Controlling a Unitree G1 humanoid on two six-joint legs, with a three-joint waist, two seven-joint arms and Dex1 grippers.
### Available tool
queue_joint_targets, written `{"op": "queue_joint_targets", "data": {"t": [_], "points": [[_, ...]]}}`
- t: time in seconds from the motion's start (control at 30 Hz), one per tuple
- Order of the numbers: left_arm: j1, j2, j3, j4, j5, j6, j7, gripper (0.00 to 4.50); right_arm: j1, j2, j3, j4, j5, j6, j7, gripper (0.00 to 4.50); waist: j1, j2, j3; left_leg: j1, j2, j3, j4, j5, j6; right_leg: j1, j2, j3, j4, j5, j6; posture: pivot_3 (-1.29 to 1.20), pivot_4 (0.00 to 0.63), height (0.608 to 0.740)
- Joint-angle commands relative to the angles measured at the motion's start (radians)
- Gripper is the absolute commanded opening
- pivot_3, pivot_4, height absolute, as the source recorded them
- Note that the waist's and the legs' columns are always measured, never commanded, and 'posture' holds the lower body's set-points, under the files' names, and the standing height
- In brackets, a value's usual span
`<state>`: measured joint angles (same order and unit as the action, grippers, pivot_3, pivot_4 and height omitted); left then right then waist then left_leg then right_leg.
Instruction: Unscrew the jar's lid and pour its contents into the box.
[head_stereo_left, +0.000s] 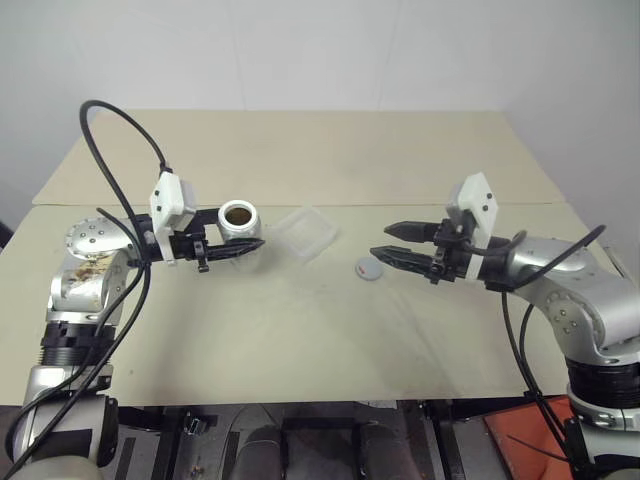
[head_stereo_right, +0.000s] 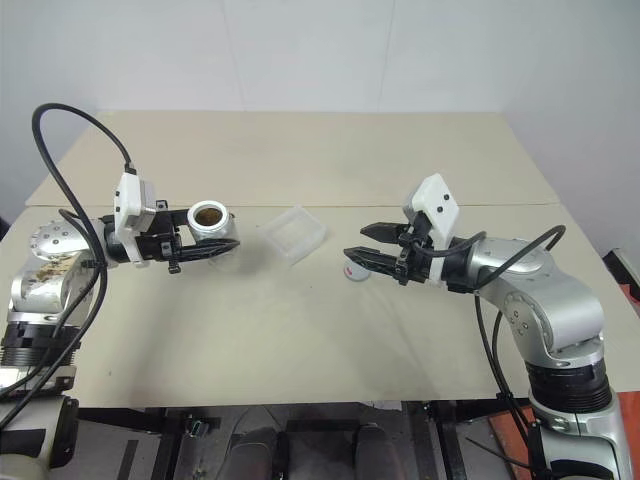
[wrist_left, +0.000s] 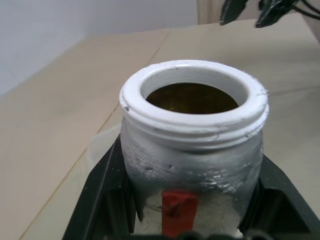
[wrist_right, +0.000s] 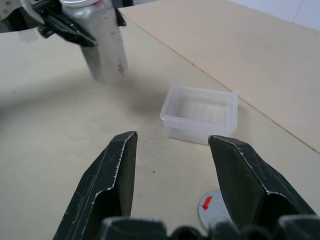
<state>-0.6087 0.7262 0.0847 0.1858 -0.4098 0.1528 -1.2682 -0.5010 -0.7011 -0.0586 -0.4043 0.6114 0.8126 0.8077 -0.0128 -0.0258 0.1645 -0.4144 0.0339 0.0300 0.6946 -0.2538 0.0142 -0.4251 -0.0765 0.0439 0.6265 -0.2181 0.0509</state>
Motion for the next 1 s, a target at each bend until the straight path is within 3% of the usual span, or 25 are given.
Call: {"op": "queue_joint_targets", "data": {"t": [0.03, 0.13, 0.23, 0.27, 0.47, 0.77, 0.9, 1.0], "points": [[-0.030, 0.026, 0.033, 0.012, 0.008, -0.025, 0.016, 2.06, -0.003, -0.024, -0.028, -0.020, -0.002, -0.046, 0.019, 2.74, 0.000, 0.000, 0.000, 0.000, 0.000, 0.000, 0.000, 0.000, 0.000, 0.000, 0.000, 0.000, 0.000, 0.000, 0.000, 0.00, 0.150, 0.740], [-0.050, 0.030, 0.031, 0.050, 0.037, -0.048, 0.039, 2.06, 0.004, -0.040, -0.028, -0.008, -0.009, -0.062, 0.036, 3.35, 0.000, 0.000, 0.000, 0.000, 0.000, 0.000, 0.000, 0.000, 0.000, 0.000, 0.000, 0.000, 0.000, 0.000, 0.000, 0.00, 0.150, 0.740], [-0.068, 0.028, 0.022, 0.081, 0.065, -0.079, 0.056, 2.06, 0.008, -0.049, -0.028, -0.001, -0.013, -0.077, 0.046, 4.37, 0.001, 0.000, 0.000, 0.000, 0.000, 0.000, 0.000, 0.000, 0.000, 0.000, 0.000, 0.000, 0.000, 0.000, 0.000, 0.00, 0.150, 0.740], [-0.077, 0.023, 0.017, 0.094, 0.082, -0.093, 0.072, 2.06, 0.008, -0.049, -0.026, 0.000, -0.015, -0.078, 0.045, 4.44, 0.001, 0.000, 0.000, 0.000, 0.000, 0.000, 0.000, 0.000, 0.000, 0.000, 0.000, 0.000, 0.000, 0.000, 0.000, 0.00, 0.150, 0.740], [-0.170, -0.017, -0.075, 0.255, 0.344, -0.330, 0.308, 2.06, 0.011, -0.048, -0.023, -0.002, -0.013, -0.081, 0.049, 4.44, 0.010, 0.000, 0.000, 0.000, -0.001, 0.000, 0.001, 0.000, 0.000, 0.001, 0.000, 0.000, 0.000, 0.000, 0.000, 0.00, 0.150, 0.740], [-0.485, -0.041, -0.381, 0.629, 0.945, -0.838, 0.883, 2.06, 0.016, -0.040, -0.017, -0.006, -0.018, -0.097, 0.050, 4.44, 0.025, -0.001, 0.000, -0.001, -0.002, 0.001, 0.001, 0.000, 0.000, 0.001, 0.000, 0.000, 0.000, 0.001, 0.001, 0.00, 0.150, 0.740], [-0.604, -0.029, -0.607, 0.676, 1.314, -0.897, 1.188, 2.06, 0.026, -0.039, -0.024, -0.019, -0.014, -0.096, 0.043, 4.44, 0.025, -0.001, 0.000, -0.001, -0.002, 0.001, 0.001, 0.000, 0.000, 0.001, 0.000, 0.000, 0.000, 0.001, 0.001, 0.00, 0.150, 0.740], [-0.672, -0.045, -0.773, 0.708, 1.549, -0.836, 1.402, 2.06, 0.028, -0.037, -0.032, -0.027, -0.009, -0.094, 0.036, 4.44, 0.024, -0.001, 0.000, -0.001, -0.002, 0.001, 0.001, 0.000, 0.000, 0.001, 0.000, 0.000, 0.000, 0.001, 0.001, 0.00, 0.150, 0.740]]}}
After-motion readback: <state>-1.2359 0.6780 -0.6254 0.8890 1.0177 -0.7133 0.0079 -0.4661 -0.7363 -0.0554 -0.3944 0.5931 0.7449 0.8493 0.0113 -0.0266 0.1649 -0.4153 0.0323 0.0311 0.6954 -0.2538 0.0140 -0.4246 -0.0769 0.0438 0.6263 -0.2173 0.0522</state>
